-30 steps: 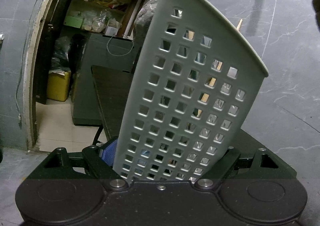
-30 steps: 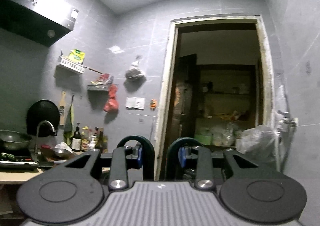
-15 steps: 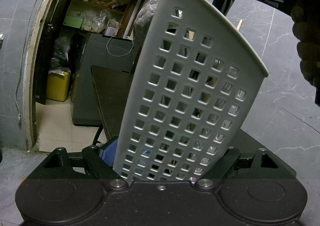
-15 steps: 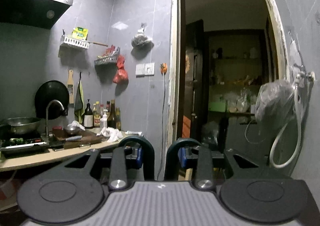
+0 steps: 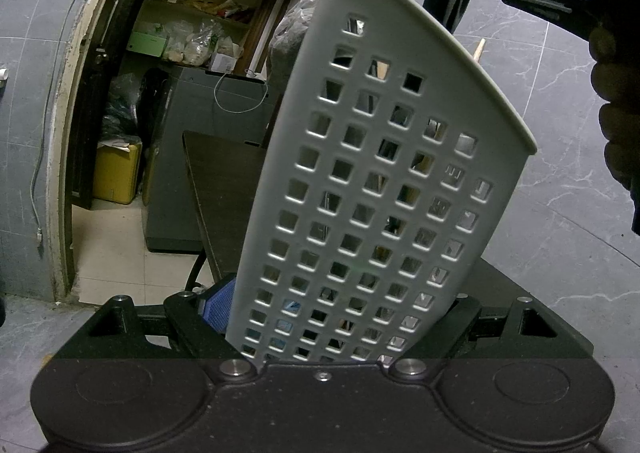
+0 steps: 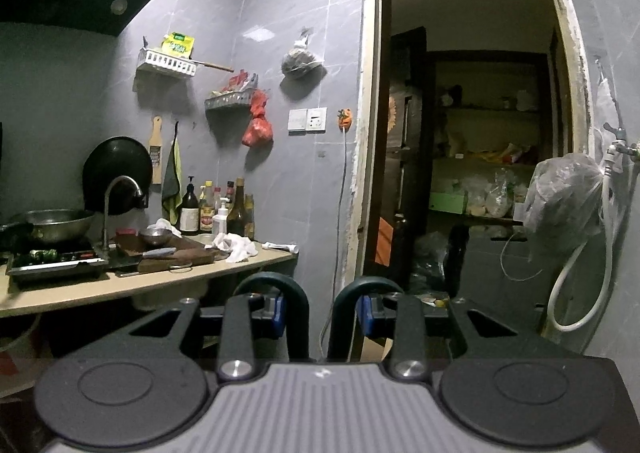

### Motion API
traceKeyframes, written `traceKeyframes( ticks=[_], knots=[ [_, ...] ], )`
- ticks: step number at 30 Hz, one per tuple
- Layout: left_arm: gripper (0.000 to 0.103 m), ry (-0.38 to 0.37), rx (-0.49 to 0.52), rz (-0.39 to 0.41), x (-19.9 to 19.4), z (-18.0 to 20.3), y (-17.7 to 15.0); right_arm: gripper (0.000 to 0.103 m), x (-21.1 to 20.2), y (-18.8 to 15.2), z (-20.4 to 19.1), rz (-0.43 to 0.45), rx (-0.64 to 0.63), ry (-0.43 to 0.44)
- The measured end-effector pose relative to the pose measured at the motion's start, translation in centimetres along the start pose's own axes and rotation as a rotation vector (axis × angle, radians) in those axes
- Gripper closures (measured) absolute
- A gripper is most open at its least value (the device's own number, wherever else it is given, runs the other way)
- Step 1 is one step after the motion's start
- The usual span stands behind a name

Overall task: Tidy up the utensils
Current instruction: 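Lower the scissors into the white basket with the right tool while the left tool holds it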

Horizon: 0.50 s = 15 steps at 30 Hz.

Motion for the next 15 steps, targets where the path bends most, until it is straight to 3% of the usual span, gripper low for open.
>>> traceKeyframes(
  ticks=[8,12,14,15],
  knots=[
    [0.015,0.0,0.0,-0.001,0.0,0.0,0.0,0.059,0.7,-0.3,0.0,-0.071,-0.004,0.005],
    [0.015,0.003,0.006,-0.001,0.0,0.0,0.0,0.056,1.8,-0.7,0.5,-0.241,0.004,0.005],
    [0.015,0.004,0.008,-0.001,0.0,0.0,0.0,0.04,2.1,-0.9,0.5,-0.323,-0.006,-0.018],
    [0.015,0.006,0.011,-0.002,0.0,0.1,0.0,0.038,2.1,-1.0,0.4,-0.338,-0.016,-0.022]
  ],
)
Point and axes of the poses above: each gripper's, at about its wrist camera, not at the fingertips, and x roughly the way its jaws point, z to its right, y to its top, the point moved 1 cm from there along x, roughly the way its jaws point, and after that the axes turned 7 degrees about x, right-handed, at the moved point
